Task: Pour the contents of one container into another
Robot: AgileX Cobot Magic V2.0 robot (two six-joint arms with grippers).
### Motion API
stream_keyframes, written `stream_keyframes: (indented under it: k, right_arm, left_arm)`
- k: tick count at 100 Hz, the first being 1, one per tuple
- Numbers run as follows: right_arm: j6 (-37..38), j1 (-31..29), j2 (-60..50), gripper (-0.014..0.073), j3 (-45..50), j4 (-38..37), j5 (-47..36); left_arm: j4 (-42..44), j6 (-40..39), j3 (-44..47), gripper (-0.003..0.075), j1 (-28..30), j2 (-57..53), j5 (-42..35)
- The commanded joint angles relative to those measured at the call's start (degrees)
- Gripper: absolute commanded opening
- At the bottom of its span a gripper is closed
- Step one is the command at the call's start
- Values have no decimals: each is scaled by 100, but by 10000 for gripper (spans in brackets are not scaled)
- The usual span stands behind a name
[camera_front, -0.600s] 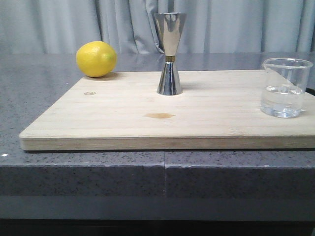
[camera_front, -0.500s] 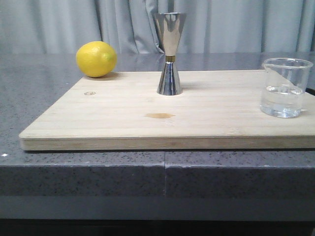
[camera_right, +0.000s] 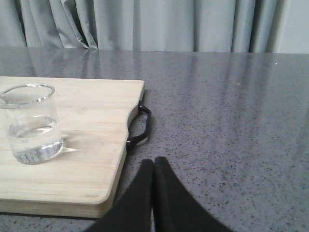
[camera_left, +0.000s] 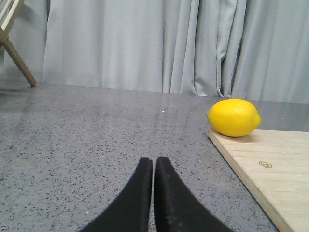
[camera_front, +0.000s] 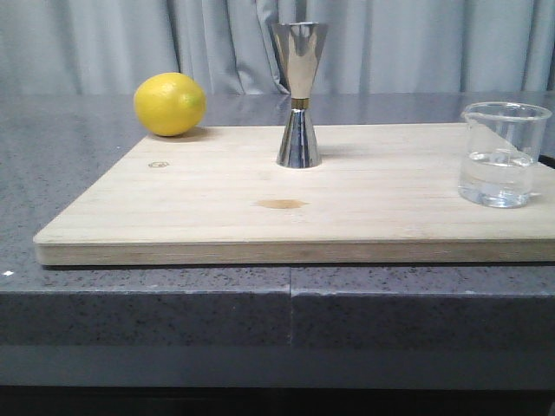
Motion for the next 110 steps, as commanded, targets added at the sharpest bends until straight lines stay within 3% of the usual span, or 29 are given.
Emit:
stream_keyframes:
  k: [1, 110]
  right_arm:
    - [-9, -9, -111, -69, 150, -63, -417]
    - [-19, -9, -111, -69, 150, -53, -669]
  left_arm:
    - [-22, 3, 120, -21, 32, -137, -409]
    - [-22, 3, 120, -21, 32, -137, -555]
